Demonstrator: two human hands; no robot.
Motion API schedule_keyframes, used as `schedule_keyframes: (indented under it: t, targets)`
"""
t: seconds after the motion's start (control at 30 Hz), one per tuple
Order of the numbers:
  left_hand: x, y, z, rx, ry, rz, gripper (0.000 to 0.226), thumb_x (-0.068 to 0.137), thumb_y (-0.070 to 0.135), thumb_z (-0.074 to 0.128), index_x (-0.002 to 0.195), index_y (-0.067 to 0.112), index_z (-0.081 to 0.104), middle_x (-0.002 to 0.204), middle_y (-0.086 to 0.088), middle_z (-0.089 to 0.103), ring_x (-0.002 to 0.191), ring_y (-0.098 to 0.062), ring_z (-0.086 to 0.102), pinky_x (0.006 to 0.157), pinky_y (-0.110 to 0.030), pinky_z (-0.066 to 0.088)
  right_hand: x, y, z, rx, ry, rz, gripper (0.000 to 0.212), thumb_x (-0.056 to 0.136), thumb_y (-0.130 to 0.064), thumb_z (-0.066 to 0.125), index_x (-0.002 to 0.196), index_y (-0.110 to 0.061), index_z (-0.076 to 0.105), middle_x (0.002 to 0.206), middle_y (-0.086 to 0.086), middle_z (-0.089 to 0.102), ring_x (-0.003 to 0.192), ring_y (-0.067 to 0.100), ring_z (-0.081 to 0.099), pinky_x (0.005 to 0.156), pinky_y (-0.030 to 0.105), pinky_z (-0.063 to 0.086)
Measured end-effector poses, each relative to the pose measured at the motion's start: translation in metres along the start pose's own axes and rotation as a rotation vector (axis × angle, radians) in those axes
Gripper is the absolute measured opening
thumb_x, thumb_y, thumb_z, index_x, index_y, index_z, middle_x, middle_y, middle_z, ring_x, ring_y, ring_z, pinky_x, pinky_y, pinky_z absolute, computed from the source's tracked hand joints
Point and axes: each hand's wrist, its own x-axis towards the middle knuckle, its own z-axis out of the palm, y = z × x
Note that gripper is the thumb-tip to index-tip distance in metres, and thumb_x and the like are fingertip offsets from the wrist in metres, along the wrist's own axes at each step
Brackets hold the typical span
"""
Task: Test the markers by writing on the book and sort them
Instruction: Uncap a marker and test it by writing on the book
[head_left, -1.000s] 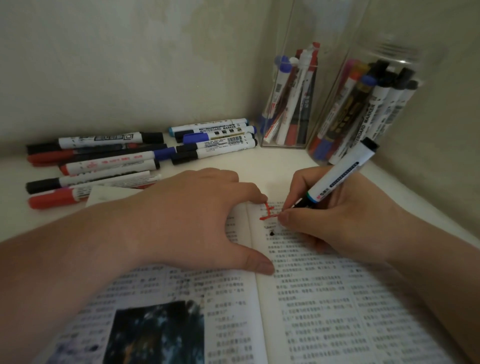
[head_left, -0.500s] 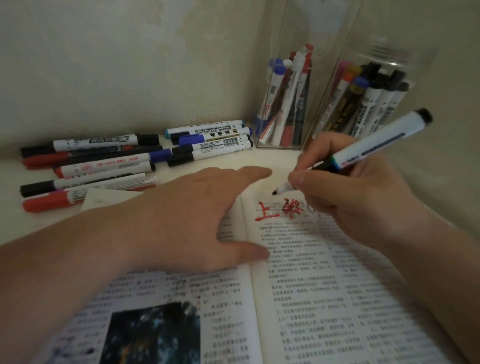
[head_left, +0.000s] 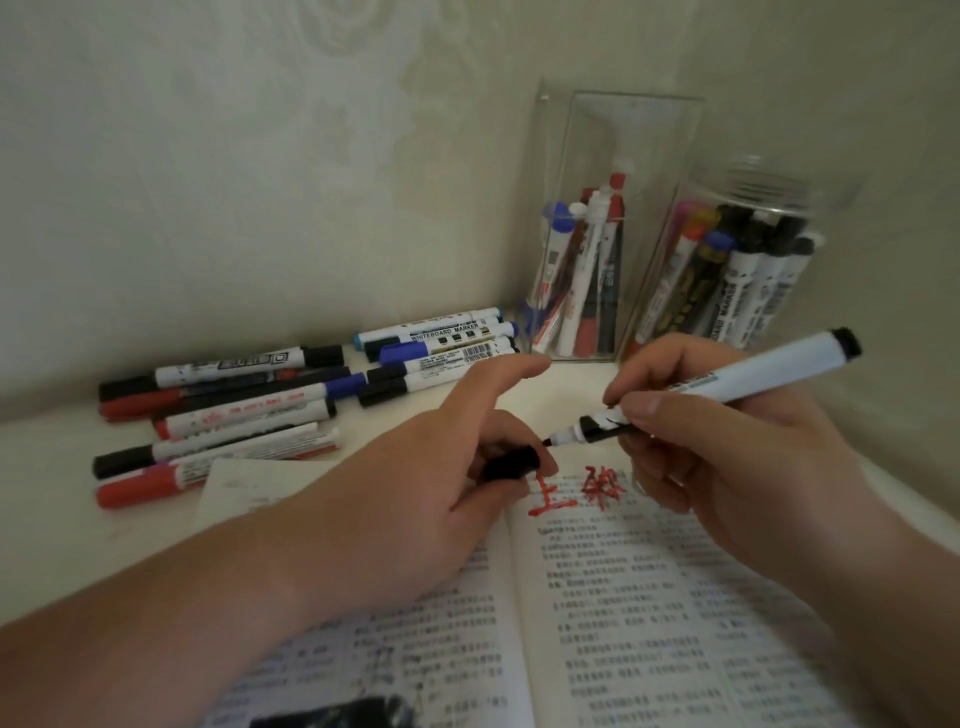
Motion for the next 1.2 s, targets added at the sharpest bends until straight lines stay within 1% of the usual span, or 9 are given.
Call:
schedule_keyframes:
  t: [0.07, 0.27, 0.33, 0.43, 0.53, 0.67, 0.87, 1.0, 1.2]
  targets:
    - [0.000, 0.003, 0.000, -0.005, 0.009, 0.006, 0.069, 0.097, 0.024, 0.062, 0.139, 0.058, 0.019, 0.114, 0.037, 0.061, 0.106, 0.011, 0.058, 0.088, -0.001, 0.037, 0.000, 0.002, -0.001, -0.041, -0.022, -0.018, 0.006, 0.074, -0.018, 0.071, 0.072, -0.014, 0.067, 0.058, 0.017, 0.046, 0.048, 0.021, 0.039, 0.043, 0.026, 0.034]
    - [-0.002, 0.008, 0.001, -0.031, 0.090, 0.015, 0.073, 0.093, 0.024, 0.068, 0.133, 0.068, 0.026, 0.107, 0.037, 0.063, 0.101, 0.010, 0.060, 0.084, -0.002, 0.039, 0.001, 0.008, -0.001, -0.121, -0.129, 0.002, 0.043, 0.065, -0.046, 0.089, 0.083, -0.014, 0.066, 0.059, 0.014, 0.054, 0.050, 0.028, 0.046, 0.045, 0.030, 0.038]
    - [-0.001, 0.008, 0.000, -0.032, 0.140, 0.003, 0.071, 0.090, 0.027, 0.072, 0.131, 0.067, 0.030, 0.102, 0.035, 0.067, 0.096, 0.007, 0.063, 0.081, -0.005, 0.041, -0.001, 0.004, 0.001, -0.110, -0.114, -0.034, 0.027, 0.076, -0.032, 0.086, 0.082, -0.012, 0.069, 0.059, 0.008, 0.060, 0.049, 0.020, 0.051, 0.045, 0.028, 0.040]
    - [0.001, 0.003, -0.001, -0.092, 0.248, -0.020, 0.047, 0.084, 0.038, 0.074, 0.123, 0.052, 0.053, 0.098, 0.025, 0.070, 0.083, -0.006, 0.067, 0.077, -0.021, 0.050, -0.002, -0.002, 0.002, -0.087, -0.082, -0.075, 0.015, 0.072, -0.019, 0.081, 0.080, -0.008, 0.075, 0.059, 0.000, 0.065, 0.048, 0.008, 0.056, 0.046, 0.020, 0.044]
    - [0.003, 0.001, -0.004, -0.061, 0.249, 0.023, 0.027, 0.080, 0.058, 0.061, 0.099, 0.041, 0.071, 0.089, 0.018, 0.068, 0.083, -0.007, 0.064, 0.069, -0.013, 0.044, 0.000, -0.003, 0.001, -0.021, -0.119, -0.025, 0.038, 0.066, -0.039, 0.091, 0.089, -0.012, 0.078, 0.061, 0.004, 0.062, 0.048, 0.016, 0.050, 0.045, 0.024, 0.039]
    - [0.002, 0.004, -0.007, -0.082, 0.215, 0.060, 0.017, 0.085, 0.057, 0.054, 0.095, 0.050, 0.066, 0.095, 0.027, 0.068, 0.094, 0.003, 0.063, 0.076, -0.006, 0.042, 0.004, -0.008, -0.006, 0.245, -0.106, 0.068, 0.064, 0.056, -0.050, 0.088, 0.103, -0.009, 0.077, 0.069, 0.016, 0.061, 0.052, 0.020, 0.050, 0.041, 0.023, 0.031]
    - [0.001, 0.002, -0.009, -0.135, 0.242, 0.067, 0.019, 0.085, 0.056, 0.054, 0.096, 0.050, 0.067, 0.101, 0.032, 0.068, 0.100, 0.007, 0.063, 0.080, -0.005, 0.043, 0.006, -0.013, -0.014, 0.179, -0.090, -0.013, 0.045, 0.060, -0.038, 0.094, 0.077, -0.007, 0.066, 0.076, 0.032, 0.068, 0.048, 0.029, 0.061, 0.037, 0.019, 0.038]
    - [-0.001, 0.000, -0.009, -0.167, 0.213, 0.059, 0.019, 0.084, 0.057, 0.055, 0.094, 0.048, 0.068, 0.093, 0.030, 0.070, 0.093, 0.005, 0.065, 0.076, -0.006, 0.044, 0.003, -0.011, -0.016, 0.081, -0.142, -0.026, 0.042, 0.062, -0.036, 0.095, 0.079, -0.005, 0.073, 0.068, 0.027, 0.069, 0.048, 0.027, 0.065, 0.038, 0.020, 0.041]
    - [-0.005, -0.004, -0.008, -0.229, 0.198, 0.067, 0.033, 0.097, 0.055, 0.045, 0.087, 0.034, 0.068, 0.070, 0.024, 0.063, 0.070, 0.004, 0.060, 0.066, -0.008, 0.042, 0.000, -0.020, -0.014, -0.296, -0.106, 0.012, 0.022, 0.059, -0.034, 0.087, 0.077, -0.023, 0.083, 0.070, 0.013, 0.075, 0.051, 0.014, 0.065, 0.045, 0.020, 0.048]
